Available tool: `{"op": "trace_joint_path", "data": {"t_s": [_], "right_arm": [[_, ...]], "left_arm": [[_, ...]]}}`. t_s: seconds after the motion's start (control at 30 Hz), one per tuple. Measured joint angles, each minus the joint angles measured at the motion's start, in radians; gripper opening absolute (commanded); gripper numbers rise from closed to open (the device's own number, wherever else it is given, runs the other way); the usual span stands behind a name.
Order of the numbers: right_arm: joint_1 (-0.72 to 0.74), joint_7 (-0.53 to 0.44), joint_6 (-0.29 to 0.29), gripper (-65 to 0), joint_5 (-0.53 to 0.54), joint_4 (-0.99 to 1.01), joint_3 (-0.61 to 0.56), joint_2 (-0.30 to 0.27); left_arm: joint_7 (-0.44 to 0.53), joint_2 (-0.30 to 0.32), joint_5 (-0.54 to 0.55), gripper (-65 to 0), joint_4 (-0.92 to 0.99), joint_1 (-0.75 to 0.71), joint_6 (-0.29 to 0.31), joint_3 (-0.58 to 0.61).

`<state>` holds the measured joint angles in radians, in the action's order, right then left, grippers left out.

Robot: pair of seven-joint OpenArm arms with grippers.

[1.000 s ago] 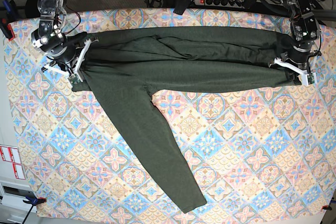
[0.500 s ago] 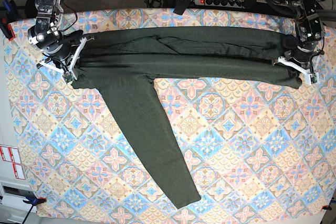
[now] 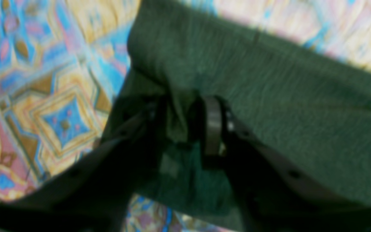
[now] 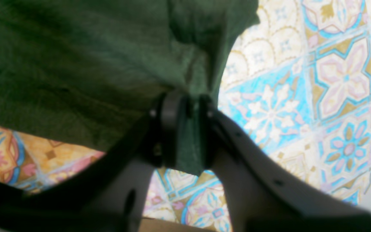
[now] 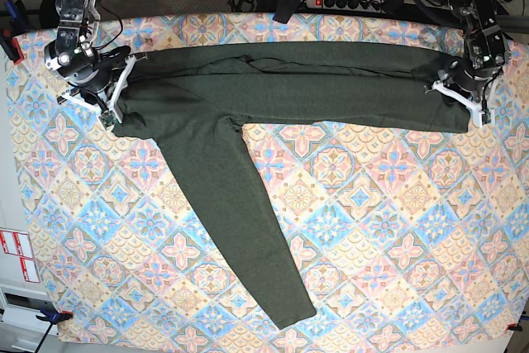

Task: Fold the T-shirt properly
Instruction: 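Pull the folded shirt toward the robot with both grippers, then release the right gripper and move it to the extended sleeve's base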

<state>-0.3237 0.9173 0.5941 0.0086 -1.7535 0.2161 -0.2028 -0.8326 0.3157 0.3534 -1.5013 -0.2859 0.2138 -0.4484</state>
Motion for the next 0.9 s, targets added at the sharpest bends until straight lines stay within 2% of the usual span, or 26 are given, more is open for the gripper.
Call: {"op": "trace_joint_path", "data": {"t_s": [0.1, 0.2, 0.33, 0.5, 0.63, 0.73, 0.83, 0.9], "right_arm": [[0.002, 0.0, 0.0, -48.4, -0.002, 0.0, 0.004, 0.0], [0.019, 0.004, 0.0, -48.5, -0.002, 0.0, 0.004, 0.0], [0.135, 0.003, 0.0, -48.5, -0.002, 0.0, -0.031, 0.003], [0.262, 0.015, -0.003, -48.3, -0.005, 0.017, -0.106, 0.003], [0.396, -0.005, -0.002, -48.1, 0.001, 0.171, -0.165, 0.009], [0.468, 0.0, -0.011, -48.1, -0.011, 0.294, -0.172, 0.042], [0.545, -0.003, -0.002, -48.0, -0.005, 0.415, -0.176, 0.074], [0.597, -0.052, -0.004, -48.0, -0.003, 0.491, -0.177, 0.086]], "left_arm": [[0.0, 0.0, 0.001, -37.5, -0.057, -0.005, 0.001, -0.008], [0.004, -0.012, 0.017, -36.7, -0.097, -0.005, 0.007, -0.05], [-0.008, -0.055, 0.069, -36.6, -0.179, -0.013, -0.003, -0.134], [0.003, -0.054, 0.15, -36.3, -0.212, -0.001, -0.002, -0.163], [-0.006, -0.058, 0.226, -36.2, -0.212, -0.01, -0.008, -0.164], [-0.001, -0.057, 0.258, -36.2, -0.211, -0.004, -0.008, -0.164], [-0.004, -0.058, 0.259, -36.2, -0.211, -0.008, -0.01, -0.162], [-0.01, -0.058, 0.254, -36.2, -0.211, -0.008, -0.011, -0.159]]}}
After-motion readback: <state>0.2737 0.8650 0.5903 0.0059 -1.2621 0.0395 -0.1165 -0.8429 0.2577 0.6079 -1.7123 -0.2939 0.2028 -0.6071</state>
